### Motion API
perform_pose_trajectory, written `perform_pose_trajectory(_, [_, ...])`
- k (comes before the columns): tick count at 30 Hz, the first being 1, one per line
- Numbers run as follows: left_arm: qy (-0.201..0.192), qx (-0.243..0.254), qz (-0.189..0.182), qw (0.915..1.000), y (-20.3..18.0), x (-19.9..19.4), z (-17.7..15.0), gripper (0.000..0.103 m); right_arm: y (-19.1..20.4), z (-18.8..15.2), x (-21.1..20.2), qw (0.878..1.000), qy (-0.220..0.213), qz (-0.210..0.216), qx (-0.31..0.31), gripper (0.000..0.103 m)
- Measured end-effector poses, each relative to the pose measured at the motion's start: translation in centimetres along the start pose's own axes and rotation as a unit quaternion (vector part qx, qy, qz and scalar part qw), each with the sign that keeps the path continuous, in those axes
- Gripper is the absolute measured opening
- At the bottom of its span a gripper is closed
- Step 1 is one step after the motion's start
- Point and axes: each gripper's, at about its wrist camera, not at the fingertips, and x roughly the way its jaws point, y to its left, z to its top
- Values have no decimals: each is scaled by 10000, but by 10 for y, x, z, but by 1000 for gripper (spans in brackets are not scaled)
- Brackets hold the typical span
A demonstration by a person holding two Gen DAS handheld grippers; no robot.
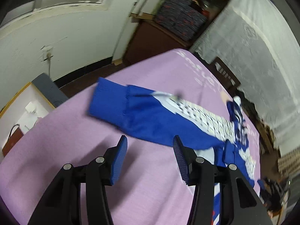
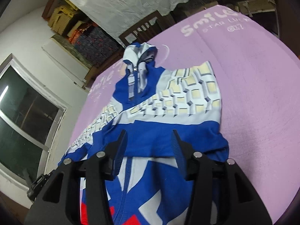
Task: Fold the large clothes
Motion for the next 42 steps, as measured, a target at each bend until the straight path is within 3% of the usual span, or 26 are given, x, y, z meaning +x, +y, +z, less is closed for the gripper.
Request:
perform_pose_trajectory(9, [192, -387, 283, 9987, 13, 28, -2, 53, -6, -3, 8, 9999, 100, 2, 131, 50])
perform_pose_trajectory(14, [-75, -393, 724, 9966, 12, 37, 12, 57, -6, -5, 13, 9998, 143, -26, 107, 50])
perform_pose_trajectory(17, [-261, -525, 759, 9954, 17, 40, 16, 55, -6, -6, 14, 9999, 134, -46, 98, 50])
perform_pose_trajectory(18, [-303, -520, 828, 9947, 17, 41, 17, 47, -6, -6, 14, 9998, 130, -49, 106, 50])
perform_pose_trajectory(19, [-319, -499, 848, 9946, 16, 42, 18, 23, -7, -5, 14, 9998, 123, -55, 115, 50])
perform_pose_trajectory(20, [-300, -442, 817, 9952, 13, 44, 19, 17, -8, -5, 14, 9998, 95, -69, 132, 50])
perform_pose_trajectory(22, [-310, -257, 871, 9954, 7, 45, 20, 16, -9, -4, 12, 9998, 60, -80, 155, 50])
perform_pose_trajectory(27, [-580, 810, 1195, 9878, -45, 34, 24, 14, -12, -1, 9, 9998, 12, -60, 209, 50])
perform_pose_trajectory(33, [-740, 1890, 1100, 9730, -140, 26, 14, 14, -22, 2, 9, 9992, 32, -24, 409, 50])
perform_pose_trajectory(38, [-832, 2818, 754, 9529, -241, 29, -18, 14, -29, 4, 7, 9986, 5, 10, 530, 50])
perform_pose_trajectory(42, [-862, 3520, 338, 9314, -316, 36, -65, 14, -36, 7, 4, 9977, -31, 43, 675, 50])
